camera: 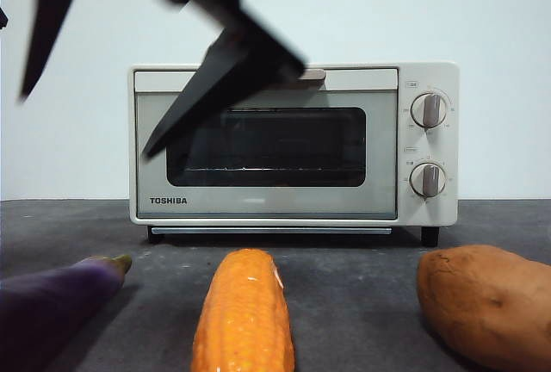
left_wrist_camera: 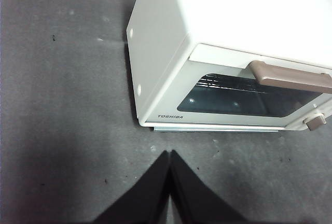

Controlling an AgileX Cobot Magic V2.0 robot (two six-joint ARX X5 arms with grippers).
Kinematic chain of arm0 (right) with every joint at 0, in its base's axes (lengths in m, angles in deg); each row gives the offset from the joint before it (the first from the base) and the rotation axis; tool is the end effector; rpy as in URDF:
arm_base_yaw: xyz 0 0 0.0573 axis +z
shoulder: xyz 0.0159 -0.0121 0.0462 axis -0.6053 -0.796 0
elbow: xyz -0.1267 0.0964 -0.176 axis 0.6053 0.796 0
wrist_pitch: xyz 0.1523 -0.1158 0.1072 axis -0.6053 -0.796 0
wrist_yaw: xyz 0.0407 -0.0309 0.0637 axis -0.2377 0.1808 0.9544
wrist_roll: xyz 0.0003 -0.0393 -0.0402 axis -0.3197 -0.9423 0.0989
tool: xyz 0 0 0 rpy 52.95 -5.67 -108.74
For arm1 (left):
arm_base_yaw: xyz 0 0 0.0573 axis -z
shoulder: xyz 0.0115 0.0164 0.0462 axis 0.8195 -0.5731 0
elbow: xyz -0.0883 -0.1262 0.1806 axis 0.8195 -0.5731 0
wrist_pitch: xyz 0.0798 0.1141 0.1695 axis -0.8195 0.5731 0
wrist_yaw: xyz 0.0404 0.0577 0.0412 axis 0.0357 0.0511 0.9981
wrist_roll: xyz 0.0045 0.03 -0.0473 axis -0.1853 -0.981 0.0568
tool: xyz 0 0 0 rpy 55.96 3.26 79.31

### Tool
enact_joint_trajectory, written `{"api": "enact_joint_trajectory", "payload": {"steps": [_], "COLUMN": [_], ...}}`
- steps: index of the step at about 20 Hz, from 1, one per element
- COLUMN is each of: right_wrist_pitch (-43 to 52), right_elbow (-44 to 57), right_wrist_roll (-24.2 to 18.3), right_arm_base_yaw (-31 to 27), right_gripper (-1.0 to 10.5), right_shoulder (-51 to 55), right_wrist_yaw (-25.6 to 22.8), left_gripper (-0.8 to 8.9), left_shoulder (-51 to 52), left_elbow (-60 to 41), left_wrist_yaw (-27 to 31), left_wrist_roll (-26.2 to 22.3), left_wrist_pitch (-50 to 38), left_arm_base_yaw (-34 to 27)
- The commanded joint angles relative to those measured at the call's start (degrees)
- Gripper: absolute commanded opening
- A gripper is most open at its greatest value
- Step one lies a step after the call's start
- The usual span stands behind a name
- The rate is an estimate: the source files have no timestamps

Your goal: Take the eggplant from the table,put the eggplant in the oven

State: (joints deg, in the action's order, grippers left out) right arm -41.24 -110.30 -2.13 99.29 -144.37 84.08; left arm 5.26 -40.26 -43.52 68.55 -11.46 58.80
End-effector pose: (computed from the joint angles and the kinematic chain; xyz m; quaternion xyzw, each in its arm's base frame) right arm 0.1424 0.2849 0.2363 0.0139 0.5798 0.3810 0.7200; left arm 0.1483 -0.0207 0.2832 -0.1480 0.2543 -0.1644 0.9415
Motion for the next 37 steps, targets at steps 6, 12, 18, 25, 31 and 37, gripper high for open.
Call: {"api": "enact_joint_trajectory", "payload": {"steps": [6, 12, 18, 25, 31, 37], "right_wrist_pitch": [0.2, 0.2, 0.5, -4.8, -20.3, -35.1], "right_elbow": [-8.2, -13.5, -13.6, -16.3, -18.9, -18.9], "right_wrist_roll": [-0.3, -1.0, -0.9, -3.8, -16.0, -28.2], "right_arm_base_yaw": [1.6, 1.6, 2.0, 2.2, 2.2, 2.3], "right_gripper": [3.6, 3.6, 2.3, 1.8, 1.8, 1.8], "right_shoulder": [-16.7, -23.3, -23.7, -20.5, -8.6, 4.6], "right_wrist_yaw": [-1.8, -1.9, -1.9, -1.4, -1.7, -8.4], "left_gripper": [0.06, 0.06, 0.06, 0.06, 0.06, 0.06], "left_shoulder": [-0.3, -0.3, -0.3, -0.3, -0.7, -6.4], "left_elbow": [4.7, 6.1, 6.1, 6.1, 6.1, 7.4], "left_wrist_yaw": [6.3, 6.3, 6.3, 6.5, 6.2, 5.7], "left_wrist_roll": [-4.9, -4.9, -4.9, -6.2, -5.4, -5.4], "left_wrist_pitch": [4.1, 5.5, 5.7, 5.6, 1.9, 1.7], "left_arm_base_yaw": [0.0, 0.0, 0.0, 0.0, 0.0, 3.6]}}
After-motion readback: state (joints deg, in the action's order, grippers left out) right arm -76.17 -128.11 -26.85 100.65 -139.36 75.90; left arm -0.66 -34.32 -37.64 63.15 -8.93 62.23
